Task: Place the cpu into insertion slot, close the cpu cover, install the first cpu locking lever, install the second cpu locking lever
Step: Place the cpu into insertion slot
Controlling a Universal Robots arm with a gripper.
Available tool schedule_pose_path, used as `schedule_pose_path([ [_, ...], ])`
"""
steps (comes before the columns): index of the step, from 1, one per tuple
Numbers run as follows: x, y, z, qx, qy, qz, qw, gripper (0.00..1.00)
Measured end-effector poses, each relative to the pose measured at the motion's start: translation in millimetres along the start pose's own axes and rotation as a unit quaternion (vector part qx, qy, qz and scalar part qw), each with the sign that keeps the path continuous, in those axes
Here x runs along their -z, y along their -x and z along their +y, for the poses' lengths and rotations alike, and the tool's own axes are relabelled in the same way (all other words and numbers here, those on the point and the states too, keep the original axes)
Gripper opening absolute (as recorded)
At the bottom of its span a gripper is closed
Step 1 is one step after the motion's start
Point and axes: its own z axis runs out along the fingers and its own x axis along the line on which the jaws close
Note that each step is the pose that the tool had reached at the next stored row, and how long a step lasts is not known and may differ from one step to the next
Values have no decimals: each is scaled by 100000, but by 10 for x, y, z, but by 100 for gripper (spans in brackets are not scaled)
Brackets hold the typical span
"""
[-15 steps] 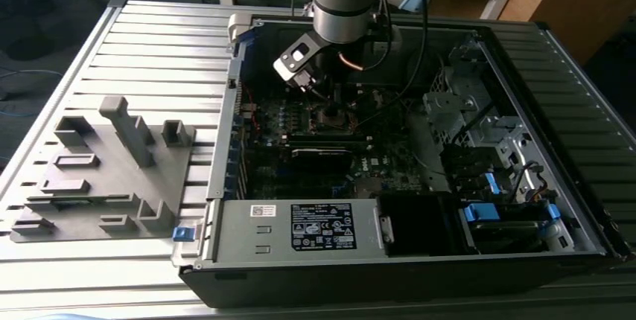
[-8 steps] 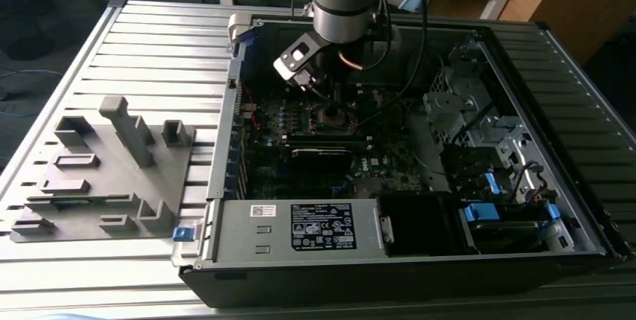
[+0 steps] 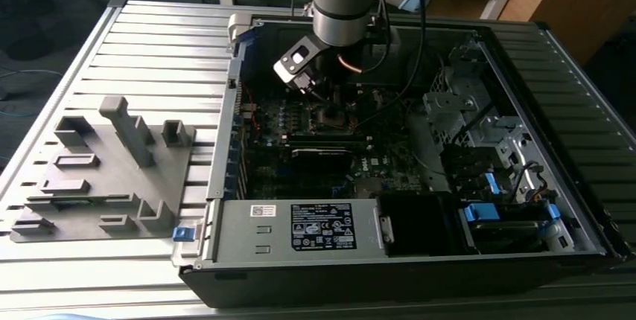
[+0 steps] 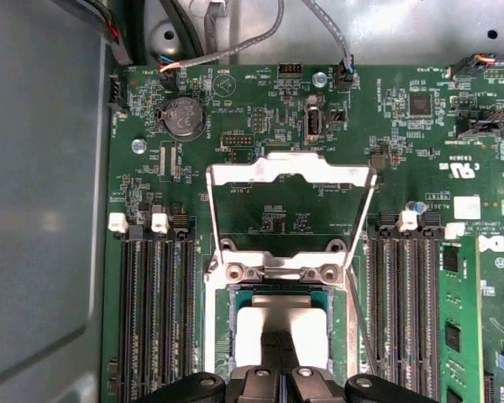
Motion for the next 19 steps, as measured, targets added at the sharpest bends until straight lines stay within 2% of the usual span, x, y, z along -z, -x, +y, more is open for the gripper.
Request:
schedule_pose_path([
  [2,-13,3,-2,0,-51,-76,100000,11],
  [16,-23,0,-1,-3,-3,-7,100000,11],
  [19,-4,-4,2,-11,74,124,100000,11],
])
